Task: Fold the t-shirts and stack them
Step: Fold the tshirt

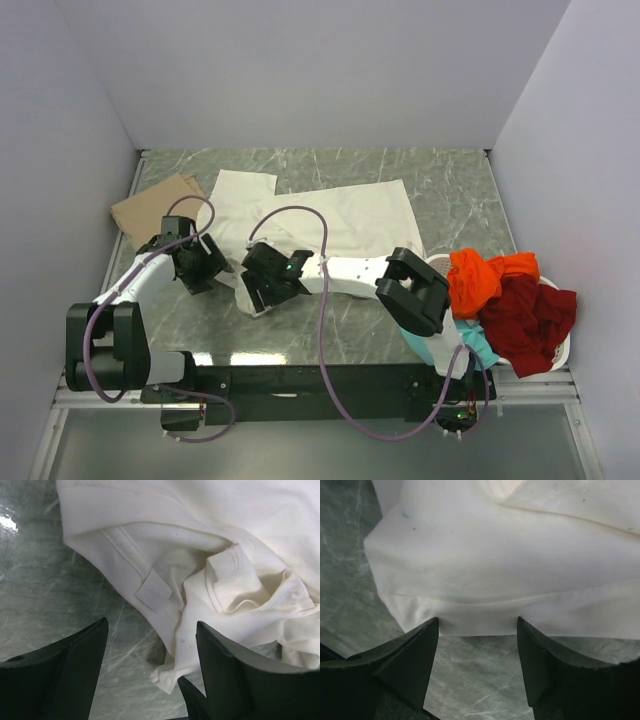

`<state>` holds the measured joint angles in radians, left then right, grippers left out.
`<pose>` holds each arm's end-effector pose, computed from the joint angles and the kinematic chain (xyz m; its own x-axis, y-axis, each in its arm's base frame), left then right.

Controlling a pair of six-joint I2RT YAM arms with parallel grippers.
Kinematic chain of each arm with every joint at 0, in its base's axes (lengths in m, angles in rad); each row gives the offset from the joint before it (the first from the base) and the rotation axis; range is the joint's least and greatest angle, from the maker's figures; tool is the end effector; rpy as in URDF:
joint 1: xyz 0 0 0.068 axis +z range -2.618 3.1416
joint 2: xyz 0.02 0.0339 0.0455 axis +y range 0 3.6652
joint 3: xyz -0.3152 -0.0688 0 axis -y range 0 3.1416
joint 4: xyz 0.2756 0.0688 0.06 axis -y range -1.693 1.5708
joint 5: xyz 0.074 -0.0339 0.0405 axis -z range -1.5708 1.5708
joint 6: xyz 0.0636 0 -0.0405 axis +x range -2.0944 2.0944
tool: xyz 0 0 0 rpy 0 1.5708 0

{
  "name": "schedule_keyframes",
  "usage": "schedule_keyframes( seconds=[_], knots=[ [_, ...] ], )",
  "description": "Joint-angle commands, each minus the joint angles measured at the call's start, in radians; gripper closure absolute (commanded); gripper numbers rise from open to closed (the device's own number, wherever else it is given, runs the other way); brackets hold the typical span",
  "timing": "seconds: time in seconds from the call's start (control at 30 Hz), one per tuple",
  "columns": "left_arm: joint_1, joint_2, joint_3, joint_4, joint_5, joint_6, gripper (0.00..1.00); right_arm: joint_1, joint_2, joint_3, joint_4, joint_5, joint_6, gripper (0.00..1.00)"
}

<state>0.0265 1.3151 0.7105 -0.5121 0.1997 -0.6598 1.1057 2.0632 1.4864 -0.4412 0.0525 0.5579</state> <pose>0.2612 -0.0057 0.1886 -0.7472 -0.6208 -0.2373 -0.5024 0.7614 -0.4097 0.2295 0.4498 0.1742 -0.7898 -0.3952 -0.4691 -0.5446 0.8036 0.2401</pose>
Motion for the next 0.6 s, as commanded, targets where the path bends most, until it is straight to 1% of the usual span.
schedule_keyframes(
  seconds=[0.0,0.07,0.1,0.17,0.2,0.27,0.3,0.33,0.4,0.5,0.57],
  knots=[
    [-0.042,0.006,0.0,0.038,-0.052,-0.018,0.24,-0.001,0.028,0.02,-0.027,0.055,0.016,0.3],
    [-0.08,0.021,0.0,0.041,-0.08,-0.029,0.24,-0.003,0.041,0.028,-0.039,0.07,0.013,0.37],
    [-0.091,0.027,0.001,0.041,-0.092,-0.031,0.24,-0.003,0.046,0.034,-0.045,0.075,0.013,0.43],
    [-0.106,0.056,0.001,0.038,-0.132,-0.034,0.26,-0.006,0.045,0.037,-0.062,0.083,0.014,0.51],
    [-0.114,0.065,0.003,0.034,-0.147,-0.037,0.26,-0.009,0.04,0.032,-0.062,0.083,0.02,0.58],
    [-0.119,0.079,0.001,0.03,-0.18,-0.04,0.29,-0.023,0.014,0.0,-0.051,0.078,0.031,0.66],
    [-0.12,0.081,0.0,0.035,-0.184,-0.043,0.3,-0.03,0.002,-0.017,-0.039,0.066,0.045,0.74],
    [-0.122,0.081,0.0,0.038,-0.189,-0.043,0.33,-0.036,-0.021,-0.034,-0.028,0.055,0.05,0.77],
    [-0.129,0.085,0.0,0.043,-0.197,-0.046,0.35,-0.061,-0.041,-0.072,0.001,0.02,0.059,0.82],
    [-0.138,0.105,0.001,0.053,-0.197,-0.046,0.38,-0.084,-0.055,-0.087,0.027,-0.022,0.06,0.83],
    [-0.154,0.131,0.006,0.07,-0.21,-0.047,0.42,-0.098,-0.051,-0.084,0.039,-0.071,0.062,0.83]
  ],
)
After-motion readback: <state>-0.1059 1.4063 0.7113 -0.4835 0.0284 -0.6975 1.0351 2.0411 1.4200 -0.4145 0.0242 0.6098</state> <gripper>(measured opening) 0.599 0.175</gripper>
